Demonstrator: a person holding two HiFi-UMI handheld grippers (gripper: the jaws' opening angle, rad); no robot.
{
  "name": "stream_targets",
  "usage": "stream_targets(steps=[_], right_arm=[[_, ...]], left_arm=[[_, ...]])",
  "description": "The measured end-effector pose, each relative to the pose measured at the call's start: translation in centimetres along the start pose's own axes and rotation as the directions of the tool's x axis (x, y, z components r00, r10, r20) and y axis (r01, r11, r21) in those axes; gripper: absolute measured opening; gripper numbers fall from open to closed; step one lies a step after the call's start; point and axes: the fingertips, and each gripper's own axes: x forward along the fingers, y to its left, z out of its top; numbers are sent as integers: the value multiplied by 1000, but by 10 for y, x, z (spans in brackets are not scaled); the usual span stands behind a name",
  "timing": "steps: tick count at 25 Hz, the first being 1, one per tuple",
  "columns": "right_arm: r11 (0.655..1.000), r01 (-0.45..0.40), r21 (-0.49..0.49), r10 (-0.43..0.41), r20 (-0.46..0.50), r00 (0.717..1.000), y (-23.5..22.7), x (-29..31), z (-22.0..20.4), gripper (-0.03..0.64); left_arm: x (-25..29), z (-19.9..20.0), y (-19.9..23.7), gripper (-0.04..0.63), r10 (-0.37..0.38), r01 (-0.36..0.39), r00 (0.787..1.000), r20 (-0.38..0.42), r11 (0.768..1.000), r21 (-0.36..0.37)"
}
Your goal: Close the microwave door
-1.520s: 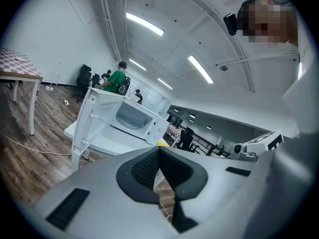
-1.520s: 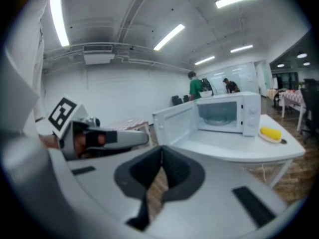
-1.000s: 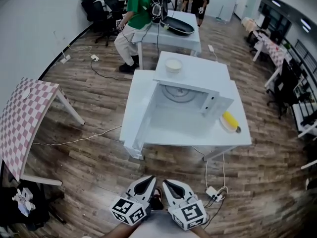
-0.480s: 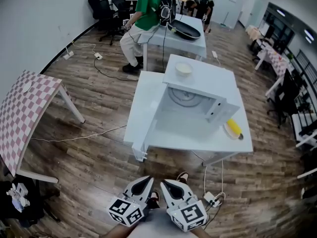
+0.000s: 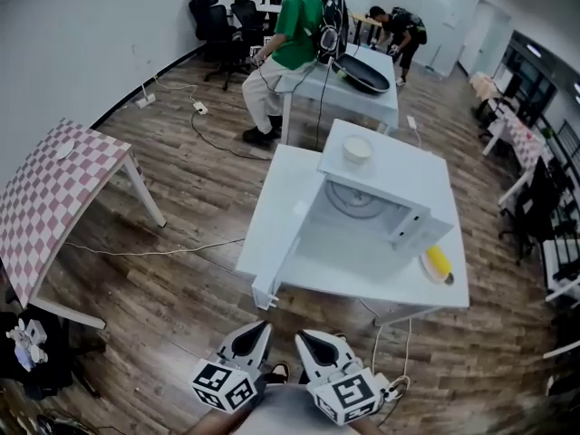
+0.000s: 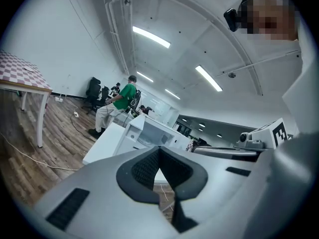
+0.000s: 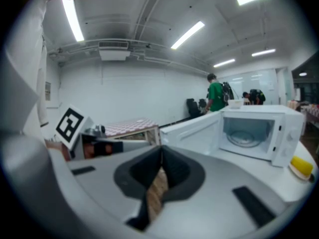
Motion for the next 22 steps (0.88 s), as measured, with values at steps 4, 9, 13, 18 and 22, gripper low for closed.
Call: stream_targets(steps=[4, 9, 13, 18, 22], right_arm=[[1000, -13, 2, 13, -3, 1000, -13, 4, -2, 23], [1000, -16, 20, 16, -5, 1000, -27, 5, 2, 23], [999, -30, 23, 30, -11, 999, -30, 8, -4, 23], [999, -37, 34, 38, -11, 999, -37, 8, -7, 23], [998, -38, 46, 39, -23, 999, -44, 9, -9, 23]], left_arm=[[11, 1, 11, 18, 42, -42, 999, 5, 999, 7], [19, 10, 21, 18, 93, -93, 996, 11, 996, 16], [20, 10, 31, 18, 122, -123, 992, 26, 992, 15], [19, 18, 41, 18, 167, -168, 984, 57, 986, 17], [15, 27, 53, 18, 210, -212, 974, 84, 977, 12]])
